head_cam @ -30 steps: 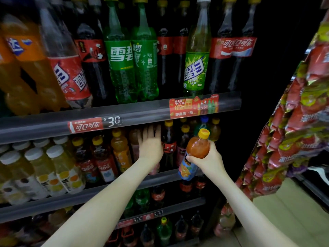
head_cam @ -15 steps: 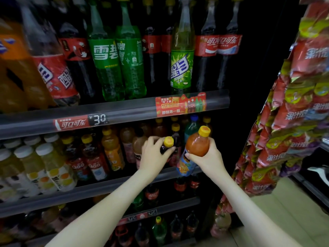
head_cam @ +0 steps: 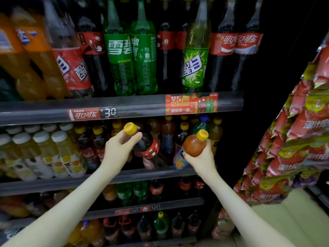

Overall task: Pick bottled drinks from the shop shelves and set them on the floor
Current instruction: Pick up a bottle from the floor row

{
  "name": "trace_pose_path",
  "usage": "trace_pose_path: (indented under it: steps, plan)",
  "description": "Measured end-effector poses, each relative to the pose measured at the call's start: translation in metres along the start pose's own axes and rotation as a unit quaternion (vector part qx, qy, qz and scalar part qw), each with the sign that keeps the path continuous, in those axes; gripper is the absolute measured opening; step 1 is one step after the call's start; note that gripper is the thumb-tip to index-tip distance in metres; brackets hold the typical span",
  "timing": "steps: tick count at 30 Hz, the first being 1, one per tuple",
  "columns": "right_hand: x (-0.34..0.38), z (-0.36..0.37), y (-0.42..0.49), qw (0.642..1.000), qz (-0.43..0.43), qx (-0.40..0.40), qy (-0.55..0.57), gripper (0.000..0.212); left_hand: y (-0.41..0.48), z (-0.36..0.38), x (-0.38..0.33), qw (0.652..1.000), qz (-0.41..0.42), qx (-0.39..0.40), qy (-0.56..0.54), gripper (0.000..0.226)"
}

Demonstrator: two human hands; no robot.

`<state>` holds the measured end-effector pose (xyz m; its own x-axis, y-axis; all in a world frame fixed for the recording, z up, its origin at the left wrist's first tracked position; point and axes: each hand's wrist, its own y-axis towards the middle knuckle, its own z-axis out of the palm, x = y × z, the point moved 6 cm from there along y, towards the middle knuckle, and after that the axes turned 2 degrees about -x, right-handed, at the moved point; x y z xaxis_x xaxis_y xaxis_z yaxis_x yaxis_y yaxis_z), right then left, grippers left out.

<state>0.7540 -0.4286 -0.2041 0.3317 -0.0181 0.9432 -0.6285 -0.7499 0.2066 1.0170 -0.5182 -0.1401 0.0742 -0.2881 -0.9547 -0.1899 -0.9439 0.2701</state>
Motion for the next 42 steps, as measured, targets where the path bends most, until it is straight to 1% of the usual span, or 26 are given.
trace_pose_path:
  steps: [1, 3, 5, 9, 11, 12, 14, 16, 18, 19, 21, 23, 25, 26, 27, 28, 29, 30, 31, 32, 34, 36, 37, 40, 41, 42]
  plan:
    - [0.0, 0.005, 0.0, 1.0, 0.0, -0.002, 0.005, 0.077, -0.002, -0.007, 0.0, 1.0, -0.006, -0.001, 0.003, 0.034]
    - [0.0, 0.017, -0.001, 1.0, -0.002, 0.001, 0.012, 0.077, -0.005, -0.018, -0.002, 1.0, -0.012, -0.004, 0.003, 0.026]
    - [0.003, 0.031, -0.001, 1.0, -0.011, 0.02, 0.015, 0.078, -0.007, -0.028, -0.005, 1.0, -0.019, -0.017, 0.011, 0.017]
    - [0.01, 0.063, 0.004, 0.998, -0.023, 0.055, -0.01, 0.073, -0.006, -0.041, -0.015, 0.998, -0.022, -0.018, 0.047, 0.015]
    - [0.009, 0.076, 0.009, 0.997, -0.021, 0.056, -0.049, 0.067, -0.004, -0.048, -0.021, 0.998, -0.012, -0.015, 0.065, 0.012]
    - [0.008, 0.082, 0.011, 0.996, -0.017, 0.053, -0.074, 0.068, -0.002, -0.051, -0.024, 0.997, -0.008, -0.012, 0.07, 0.011]
    - [0.007, 0.09, 0.016, 0.991, 0.004, 0.048, -0.125, 0.077, -0.001, -0.055, -0.029, 0.997, -0.004, -0.011, 0.075, 0.011]
    - [0.012, 0.094, 0.018, 0.979, 0.016, 0.033, -0.202, 0.082, 0.0, -0.059, -0.031, 0.997, -0.002, -0.011, 0.077, 0.012]
    - [0.025, 0.094, 0.017, 0.957, -0.013, -0.005, -0.289, 0.085, 0.001, -0.061, -0.034, 0.996, 0.002, -0.007, 0.085, 0.013]
    - [0.033, 0.093, 0.015, 0.948, -0.032, -0.026, -0.315, 0.086, 0.001, -0.061, -0.036, 0.996, 0.003, -0.005, 0.087, 0.013]
    - [0.048, 0.089, 0.011, 0.94, -0.057, -0.045, -0.332, 0.09, 0.003, -0.062, -0.04, 0.996, 0.003, -0.001, 0.094, 0.014]
    - [0.063, 0.084, 0.003, 0.947, -0.081, -0.051, -0.305, 0.089, 0.004, -0.063, -0.046, 0.992, 0.009, 0.006, 0.124, 0.015]
    - [0.083, 0.08, -0.011, 0.97, -0.114, -0.029, -0.211, 0.076, 0.006, -0.064, -0.056, 0.988, 0.023, 0.019, 0.151, 0.012]
    - [0.096, 0.081, -0.02, 0.981, -0.133, 0.005, -0.143, 0.066, 0.007, -0.064, -0.063, 0.987, 0.034, 0.026, 0.157, 0.01]
    - [0.113, 0.083, -0.032, 0.984, -0.153, 0.056, -0.076, 0.058, 0.008, -0.065, -0.071, 0.986, 0.046, 0.034, 0.159, 0.009]
    - [0.13, 0.087, -0.043, 0.978, -0.17, 0.114, -0.036, 0.056, 0.01, -0.065, -0.08, 0.985, 0.061, 0.042, 0.158, 0.01]
    - [0.146, 0.094, -0.054, 0.967, -0.187, 0.168, -0.032, 0.061, 0.011, -0.064, -0.09, 0.984, 0.075, 0.051, 0.154, 0.01]
    - [0.159, 0.101, -0.062, 0.954, -0.203, 0.215, -0.046, 0.073, 0.013, -0.064, -0.101, 0.983, 0.089, 0.059, 0.149, 0.009]
    - [0.17, 0.108, -0.068, 0.942, -0.219, 0.247, -0.06, 0.086, 0.014, -0.065, -0.112, 0.982, 0.102, 0.064, 0.143, 0.009]
    - [0.181, 0.113, -0.071, 0.935, -0.229, 0.261, -0.064, 0.096, 0.017, -0.066, -0.124, 0.982, 0.11, 0.064, 0.138, 0.008]
    - [0.201, 0.116, -0.069, 0.936, -0.242, 0.254, -0.04, 0.101, 0.022, -0.071, -0.145, 0.984, 0.117, 0.051, 0.122, 0.008]
    - [0.22, 0.115, -0.063, 0.94, -0.257, 0.224, -0.018, 0.097, 0.03, -0.077, -0.165, 0.985, 0.132, 0.042, 0.107, 0.01]
    - [0.228, 0.114, -0.061, 0.942, -0.26, 0.213, -0.007, 0.095, 0.033, -0.078, -0.175, 0.983, 0.142, 0.05, 0.105, 0.012]
    - [0.248, 0.114, -0.054, 0.943, -0.264, 0.2, 0.024, 0.087, 0.042, -0.083, -0.196, 0.975, 0.16, 0.105, 0.115, 0.018]
    - [0.253, 0.114, -0.052, 0.944, -0.262, 0.198, 0.035, 0.084, 0.047, -0.087, -0.201, 0.97, 0.178, 0.114, 0.121, 0.019]
    - [0.256, 0.114, -0.051, 0.946, -0.258, 0.192, 0.045, 0.082, 0.051, -0.093, -0.207, 0.964, 0.207, 0.106, 0.13, 0.019]
